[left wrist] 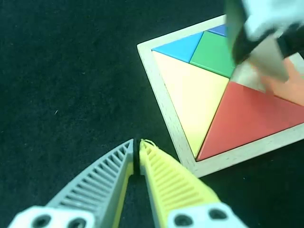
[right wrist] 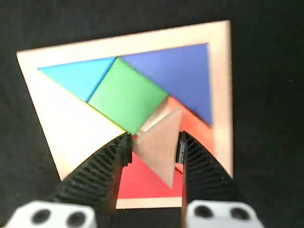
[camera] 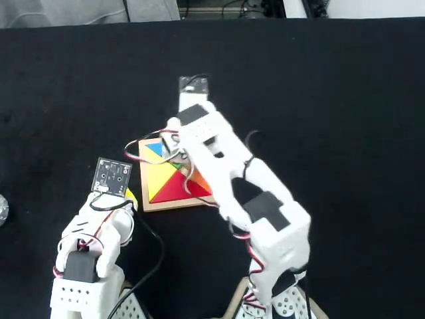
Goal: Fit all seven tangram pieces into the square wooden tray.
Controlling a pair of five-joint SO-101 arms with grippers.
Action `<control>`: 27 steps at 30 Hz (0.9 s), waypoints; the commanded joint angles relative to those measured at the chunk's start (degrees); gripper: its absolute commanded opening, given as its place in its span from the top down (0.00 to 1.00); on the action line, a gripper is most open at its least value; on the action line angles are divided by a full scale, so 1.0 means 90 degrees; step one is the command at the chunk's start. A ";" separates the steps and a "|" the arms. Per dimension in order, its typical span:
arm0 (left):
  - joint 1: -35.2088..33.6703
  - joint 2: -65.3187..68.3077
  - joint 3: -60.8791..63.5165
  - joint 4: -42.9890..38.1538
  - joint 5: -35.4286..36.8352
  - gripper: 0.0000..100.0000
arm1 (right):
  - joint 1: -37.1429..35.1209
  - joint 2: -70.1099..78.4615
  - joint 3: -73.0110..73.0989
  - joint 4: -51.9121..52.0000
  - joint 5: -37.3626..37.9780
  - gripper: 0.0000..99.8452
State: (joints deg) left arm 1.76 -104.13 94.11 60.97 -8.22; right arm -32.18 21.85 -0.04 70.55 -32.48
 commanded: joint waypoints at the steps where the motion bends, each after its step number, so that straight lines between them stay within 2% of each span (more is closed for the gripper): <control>1: 0.0073 -0.0039 -0.0054 -0.0107 0.0000 0.97 | -0.0303 0.0093 -0.0425 0.0088 -0.0098 0.87; 9: 0.0073 -0.0039 -0.0054 -0.0098 0.0000 0.97 | -0.0274 0.0171 -0.0493 0.0127 -0.0039 0.87; 11: 0.0073 -0.0039 -0.0054 -0.0098 0.0000 0.97 | -0.0274 0.0190 -0.0523 0.0225 0.0195 0.87; 13: 0.0073 -0.0039 -0.0054 -0.0098 0.0000 0.97 | -0.0274 0.0171 -0.0532 0.0264 0.0449 0.84; 18: 0.0073 -0.0039 -0.0054 -0.0098 0.0000 0.97 | -0.0274 0.0181 -0.0532 0.0283 0.0498 0.74; 24: 0.0073 -0.0039 -0.0054 -0.0098 0.0000 0.97 | -0.0264 0.0122 -0.0532 0.0322 0.0557 0.75; 27: 0.0073 -0.0039 -0.0054 -0.0098 0.0000 0.97 | -0.0264 -0.0142 -0.0640 0.0488 0.1114 0.79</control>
State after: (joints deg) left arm 1.76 -104.13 94.11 60.97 -8.22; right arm -34.02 23.96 -1.71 73.71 -26.51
